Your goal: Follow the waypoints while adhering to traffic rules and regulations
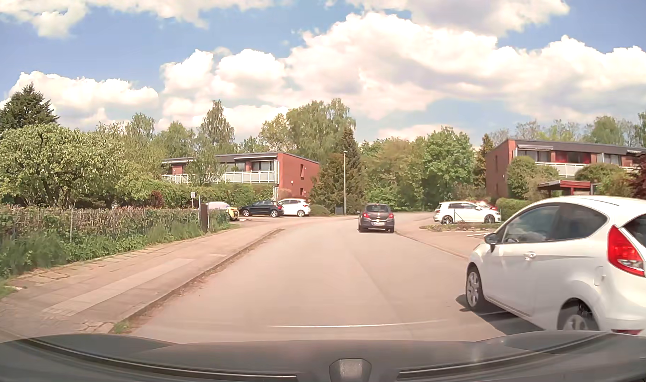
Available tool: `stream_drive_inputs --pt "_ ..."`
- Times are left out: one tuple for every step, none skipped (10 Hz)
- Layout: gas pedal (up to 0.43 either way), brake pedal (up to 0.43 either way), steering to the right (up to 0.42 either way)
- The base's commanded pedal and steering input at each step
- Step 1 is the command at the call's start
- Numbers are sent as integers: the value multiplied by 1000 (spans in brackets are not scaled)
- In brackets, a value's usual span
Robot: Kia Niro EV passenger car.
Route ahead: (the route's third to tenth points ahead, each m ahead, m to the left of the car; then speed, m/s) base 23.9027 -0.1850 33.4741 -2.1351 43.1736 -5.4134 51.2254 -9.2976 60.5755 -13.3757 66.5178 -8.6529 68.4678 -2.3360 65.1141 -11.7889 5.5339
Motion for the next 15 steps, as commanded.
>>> stream_drive_inputs --pt "110 0 -2" --pt "110 0 -2" --pt "98 0 -2" --pt "98 0 -3" --pt "67 0 -3" --pt "47 0 -3" --pt "47 0 -3" --pt "39 0 -4" --pt "39 0 -5" --pt "39 0 -6" --pt "20 0 -6" --pt "0 0 -6" --pt "0 0 -6" --pt "0 0 -6" --pt "0 0 -6"
